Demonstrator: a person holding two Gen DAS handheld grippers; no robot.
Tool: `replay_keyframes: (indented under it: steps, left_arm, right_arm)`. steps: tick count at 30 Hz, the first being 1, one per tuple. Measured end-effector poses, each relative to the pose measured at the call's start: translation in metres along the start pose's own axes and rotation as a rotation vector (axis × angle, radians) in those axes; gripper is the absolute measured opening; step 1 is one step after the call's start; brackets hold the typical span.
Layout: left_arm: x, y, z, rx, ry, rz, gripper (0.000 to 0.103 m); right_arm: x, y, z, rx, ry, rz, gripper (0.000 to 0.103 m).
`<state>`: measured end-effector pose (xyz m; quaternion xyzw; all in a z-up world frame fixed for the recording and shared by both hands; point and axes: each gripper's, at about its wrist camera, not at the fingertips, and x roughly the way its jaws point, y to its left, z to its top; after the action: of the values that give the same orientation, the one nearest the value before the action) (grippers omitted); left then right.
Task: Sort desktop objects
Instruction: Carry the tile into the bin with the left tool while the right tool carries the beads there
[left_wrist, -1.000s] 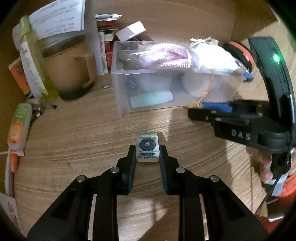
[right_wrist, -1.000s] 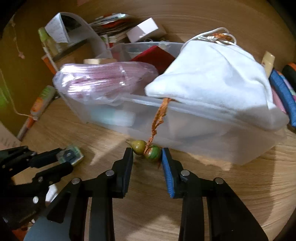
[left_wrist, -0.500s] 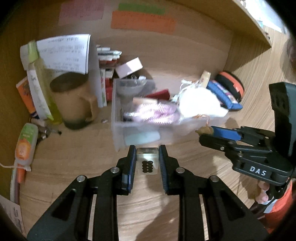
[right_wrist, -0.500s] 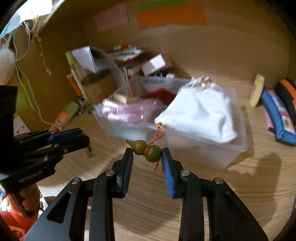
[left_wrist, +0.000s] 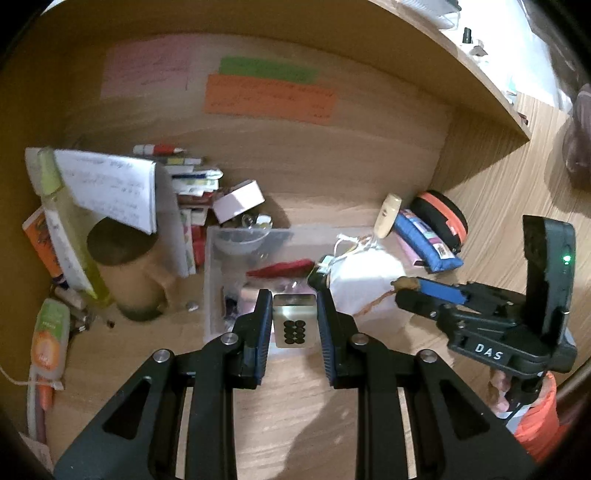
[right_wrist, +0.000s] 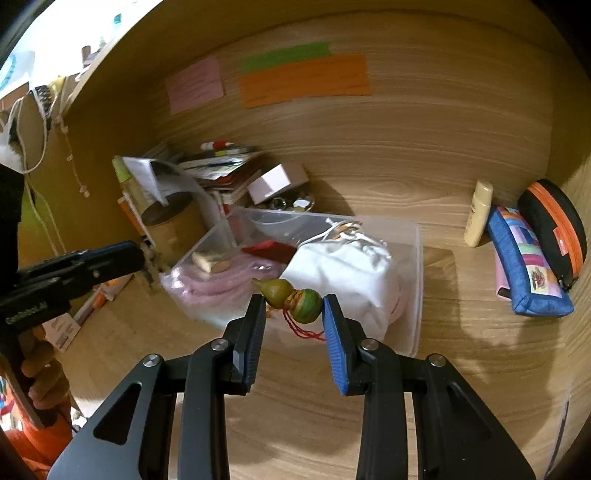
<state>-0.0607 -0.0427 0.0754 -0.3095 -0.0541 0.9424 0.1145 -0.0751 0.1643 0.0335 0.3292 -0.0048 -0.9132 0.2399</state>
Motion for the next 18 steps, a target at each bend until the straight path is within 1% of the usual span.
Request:
replay_keyframes:
  steps: [5,10,14,18]
  left_arm:
    - [0.02,-0.007,0.013,0.01,0.016,-0.021,0.024]
    - [0.045,-0.011,0.022,0.017,0.051,-0.03,0.024]
    - [0.072,-0.007,0.02,0.01,0.105,-0.032,0.024]
    - [0.088,0.001,0.016,-0.005,0.147,-0.028,0.024]
  right_arm:
    - [0.009,-0.008,0.008,0.006,0.003,0.006,0.029]
    - [0.023,-0.005,0.017,-0.015,0.01,0.016,0.029]
    - [0.045,-0.004,0.017,-0.031,0.057,0.011,0.029]
    - [0.051,-0.001,0.017,-0.074,0.053,-0.018,0.029]
